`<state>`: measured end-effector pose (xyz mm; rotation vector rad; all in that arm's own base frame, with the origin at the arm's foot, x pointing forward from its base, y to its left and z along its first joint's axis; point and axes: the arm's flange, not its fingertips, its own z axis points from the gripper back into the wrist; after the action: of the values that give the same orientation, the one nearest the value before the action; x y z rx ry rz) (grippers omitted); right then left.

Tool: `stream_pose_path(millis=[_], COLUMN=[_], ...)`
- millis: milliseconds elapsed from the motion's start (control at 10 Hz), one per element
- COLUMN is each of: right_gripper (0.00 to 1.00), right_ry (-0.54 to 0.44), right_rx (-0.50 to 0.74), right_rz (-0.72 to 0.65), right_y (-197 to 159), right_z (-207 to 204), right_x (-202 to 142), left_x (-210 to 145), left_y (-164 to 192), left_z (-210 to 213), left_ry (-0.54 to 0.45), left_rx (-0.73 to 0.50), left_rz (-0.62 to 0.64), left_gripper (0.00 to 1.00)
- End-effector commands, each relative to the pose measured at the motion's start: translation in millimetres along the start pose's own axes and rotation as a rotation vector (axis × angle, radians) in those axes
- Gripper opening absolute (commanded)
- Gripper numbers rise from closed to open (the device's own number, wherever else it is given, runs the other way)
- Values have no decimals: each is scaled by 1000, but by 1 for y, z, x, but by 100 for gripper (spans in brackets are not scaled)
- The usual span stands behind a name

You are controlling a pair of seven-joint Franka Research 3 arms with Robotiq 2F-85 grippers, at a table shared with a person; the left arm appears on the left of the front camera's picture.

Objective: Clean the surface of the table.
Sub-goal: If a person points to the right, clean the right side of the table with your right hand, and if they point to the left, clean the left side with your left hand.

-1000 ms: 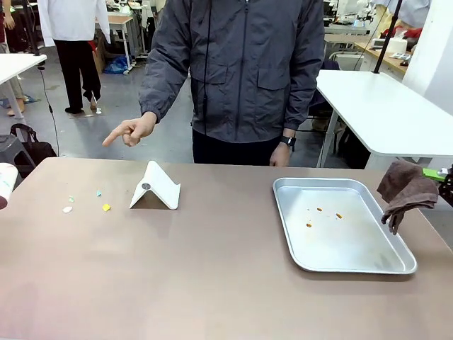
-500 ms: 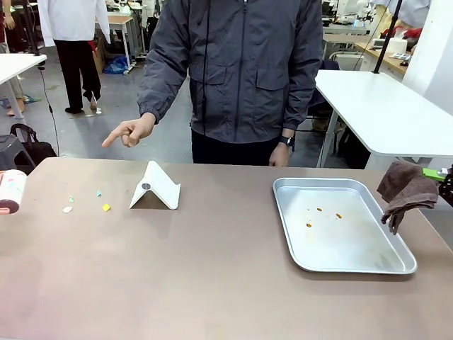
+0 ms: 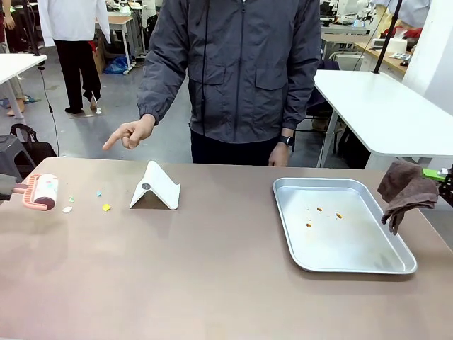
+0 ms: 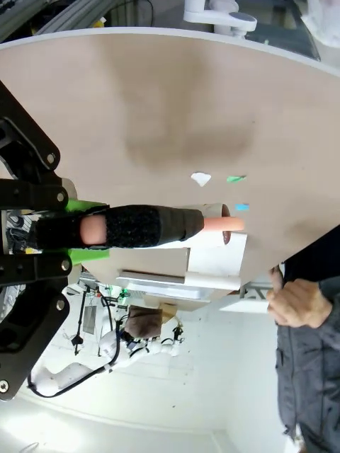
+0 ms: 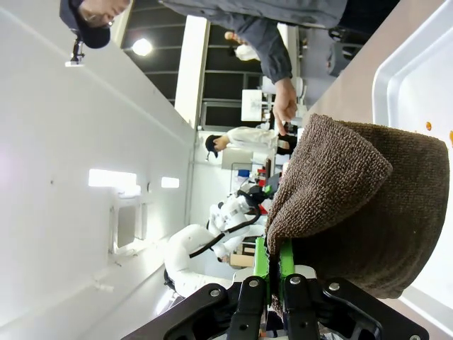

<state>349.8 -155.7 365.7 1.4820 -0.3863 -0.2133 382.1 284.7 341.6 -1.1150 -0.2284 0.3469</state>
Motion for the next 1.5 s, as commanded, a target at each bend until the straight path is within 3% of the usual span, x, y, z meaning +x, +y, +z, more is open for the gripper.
stream_pose_path(millis=[0, 300, 600, 1000, 1400], right_gripper=[0, 0, 0, 0, 0], right_ry=[-5, -5, -5, -5, -5], right_rx=[-12, -12, -12, -12, -12], right_rz=[-21, -21, -21, -21, -21], right_y=[7, 7, 7, 7, 7], right_z=[0, 0, 0, 0, 0], right_x=[-4, -4, -4, -4, -4], left_x=[-2, 6, 13, 25, 45], left_y=[-5, 2, 12, 14, -8], left_z=[-10, -25, -38, -69, -116], left_ry=[-36, -108, -101, -18, 101], left_rx=[18, 84, 140, 171, 216], left_rz=[20, -38, -6, 1, -42], left_gripper=[20, 20, 20, 20, 20])
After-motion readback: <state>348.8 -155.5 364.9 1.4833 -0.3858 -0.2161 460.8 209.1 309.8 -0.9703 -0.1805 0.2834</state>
